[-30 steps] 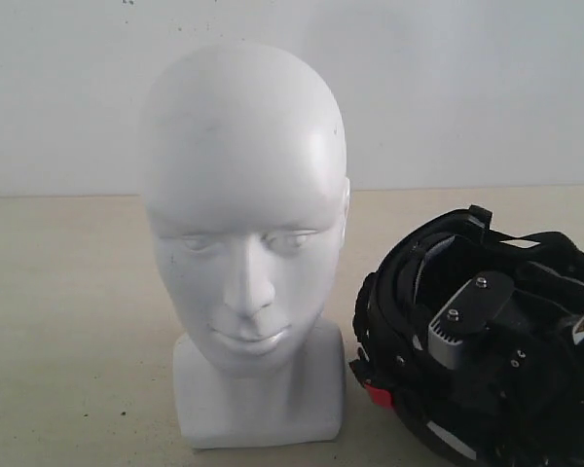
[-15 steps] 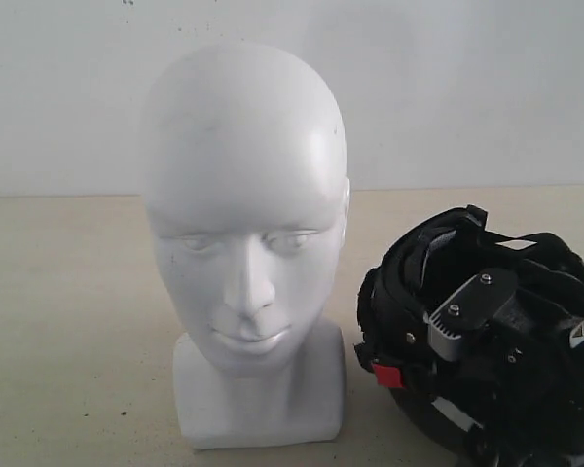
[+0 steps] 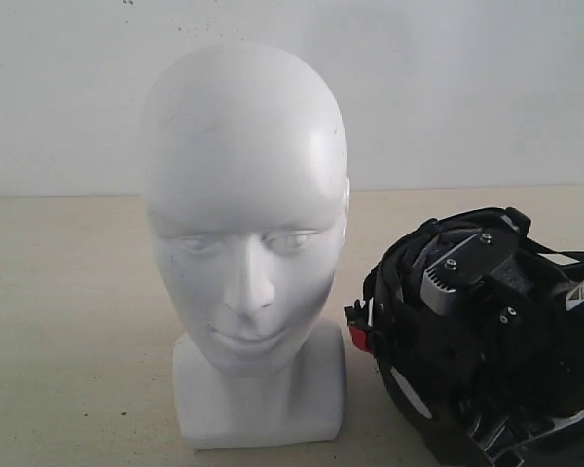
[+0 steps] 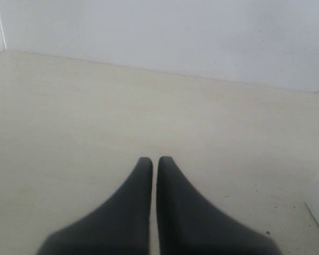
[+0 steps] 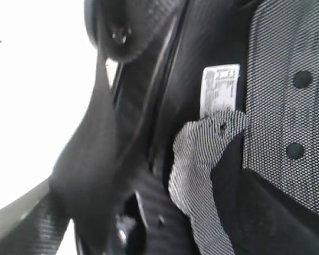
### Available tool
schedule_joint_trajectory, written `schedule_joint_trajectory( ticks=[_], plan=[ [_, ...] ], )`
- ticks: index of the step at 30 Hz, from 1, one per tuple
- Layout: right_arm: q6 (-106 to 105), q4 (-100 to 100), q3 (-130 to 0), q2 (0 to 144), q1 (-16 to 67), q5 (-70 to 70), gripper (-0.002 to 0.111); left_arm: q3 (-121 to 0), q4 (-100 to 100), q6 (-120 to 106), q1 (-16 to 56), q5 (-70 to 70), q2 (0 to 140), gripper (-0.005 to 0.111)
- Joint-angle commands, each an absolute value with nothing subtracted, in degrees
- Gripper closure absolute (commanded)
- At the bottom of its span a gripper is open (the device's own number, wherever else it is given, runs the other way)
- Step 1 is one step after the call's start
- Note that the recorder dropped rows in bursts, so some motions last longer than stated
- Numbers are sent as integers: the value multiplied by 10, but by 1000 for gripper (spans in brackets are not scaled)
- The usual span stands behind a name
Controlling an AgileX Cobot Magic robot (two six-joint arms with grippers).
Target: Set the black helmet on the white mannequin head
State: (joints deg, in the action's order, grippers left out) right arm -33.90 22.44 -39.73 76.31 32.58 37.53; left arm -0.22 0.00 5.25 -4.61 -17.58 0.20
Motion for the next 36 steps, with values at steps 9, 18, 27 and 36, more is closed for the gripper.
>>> schedule_joint_trajectory(
  ticks=[9,18,27,36],
  plan=[
    [-330,220,-367,771,327,317,30,0,0,55,-48,-176,0,102],
    [-320,237,-367,802,327,284,36,0,0,55,-48,-176,0,102],
    [-300,277,-367,755,327,302,28,0,0,55,-48,-176,0,102],
    [-281,282,-368,765,368,222,28,0,0,55,-48,-176,0,102]
  ],
)
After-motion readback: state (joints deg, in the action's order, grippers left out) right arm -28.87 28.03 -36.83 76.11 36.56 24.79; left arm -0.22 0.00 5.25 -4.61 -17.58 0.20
